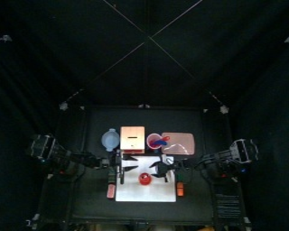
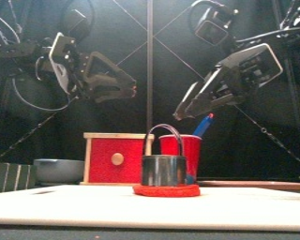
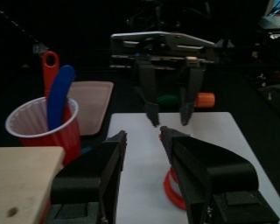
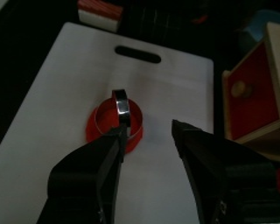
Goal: Get the cutter from the drawer then cut the dough then place the extra dough in the bowl
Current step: Cut the dough
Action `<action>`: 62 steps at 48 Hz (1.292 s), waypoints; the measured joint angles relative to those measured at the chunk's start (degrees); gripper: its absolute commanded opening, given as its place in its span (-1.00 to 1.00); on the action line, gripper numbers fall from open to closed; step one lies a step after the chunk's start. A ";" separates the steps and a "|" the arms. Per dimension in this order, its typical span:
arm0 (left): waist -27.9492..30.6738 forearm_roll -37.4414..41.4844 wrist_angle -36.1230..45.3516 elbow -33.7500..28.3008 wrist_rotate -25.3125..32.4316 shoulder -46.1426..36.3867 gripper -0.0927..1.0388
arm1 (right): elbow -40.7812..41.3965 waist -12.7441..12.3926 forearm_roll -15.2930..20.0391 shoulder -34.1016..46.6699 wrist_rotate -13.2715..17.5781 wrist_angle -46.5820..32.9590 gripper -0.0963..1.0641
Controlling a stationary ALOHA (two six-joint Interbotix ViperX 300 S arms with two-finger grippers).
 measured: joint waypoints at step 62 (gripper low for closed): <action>-14.77 -28.39 -10.20 -12.04 7.65 21.97 0.54 | 2.02 -0.09 -1.93 15.91 0.44 -24.87 0.58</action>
